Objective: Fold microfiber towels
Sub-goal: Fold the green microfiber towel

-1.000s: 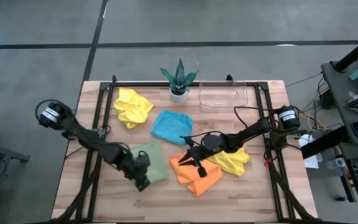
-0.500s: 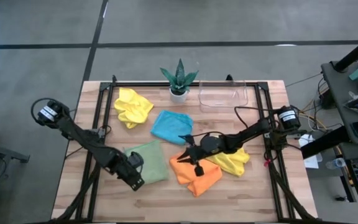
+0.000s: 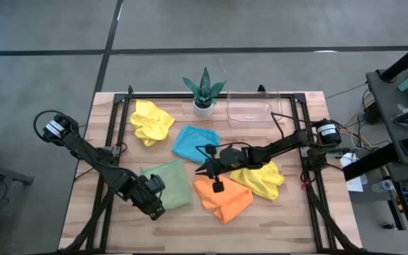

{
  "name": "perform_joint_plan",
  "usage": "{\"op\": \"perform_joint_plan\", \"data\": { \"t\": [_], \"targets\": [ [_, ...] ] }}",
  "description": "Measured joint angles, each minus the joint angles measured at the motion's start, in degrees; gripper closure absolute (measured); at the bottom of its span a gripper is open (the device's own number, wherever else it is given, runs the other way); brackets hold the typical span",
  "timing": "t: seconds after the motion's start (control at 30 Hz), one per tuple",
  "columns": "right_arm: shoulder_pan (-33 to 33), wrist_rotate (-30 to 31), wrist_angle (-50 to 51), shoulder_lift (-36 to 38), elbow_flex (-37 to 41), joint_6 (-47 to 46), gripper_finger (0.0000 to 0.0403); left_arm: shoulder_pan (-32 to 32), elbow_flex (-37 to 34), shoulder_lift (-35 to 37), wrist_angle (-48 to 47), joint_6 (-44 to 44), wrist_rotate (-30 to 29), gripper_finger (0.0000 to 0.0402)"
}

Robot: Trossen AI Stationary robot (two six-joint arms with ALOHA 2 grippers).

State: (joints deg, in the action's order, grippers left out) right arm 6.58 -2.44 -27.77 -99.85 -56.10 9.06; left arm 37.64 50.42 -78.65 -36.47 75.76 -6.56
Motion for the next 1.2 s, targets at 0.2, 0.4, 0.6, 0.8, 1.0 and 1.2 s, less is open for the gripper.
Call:
{"op": "perform_joint_plan", "data": {
  "t": [0.2, 0.4, 0.6, 0.8, 1.0, 1.2],
  "targets": [
    [-0.4, -0.5, 0.1, 0.0, 0.2, 0.0, 0.0369, 0.0, -0.1, 0.0, 0.0, 0.2, 0.0, 0.0231],
    [-0.4, -0.5, 0.1, 0.0, 0.2, 0.0, 0.0369, 0.0, -0.1, 0.0, 0.0, 0.3, -0.3, 0.0231],
    [-0.4, -0.5, 0.5, 0.0, 0.2, 0.7, 0.0369, 0.0, -0.2, 0.0, 0.0, 0.5, -4.5, 0.0231],
    [-0.4, -0.5, 1.3, 0.0, 0.3, 0.7, 0.0369, 0.8, -0.2, -0.1, 3.0, 3.0, -6.9, 0.0231],
    [-0.4, -0.5, 1.0, 0.0, 0.7, -0.1, 0.0369, 2.5, -0.2, -0.1, 6.6, 3.3, -12.6, 0.0231],
    [-0.4, -0.5, 0.5, 0.0, 1.1, -0.1, 0.0364, 3.6, -0.2, -0.1, 7.5, 3.3, -16.3, 0.0231]
  ]
}}
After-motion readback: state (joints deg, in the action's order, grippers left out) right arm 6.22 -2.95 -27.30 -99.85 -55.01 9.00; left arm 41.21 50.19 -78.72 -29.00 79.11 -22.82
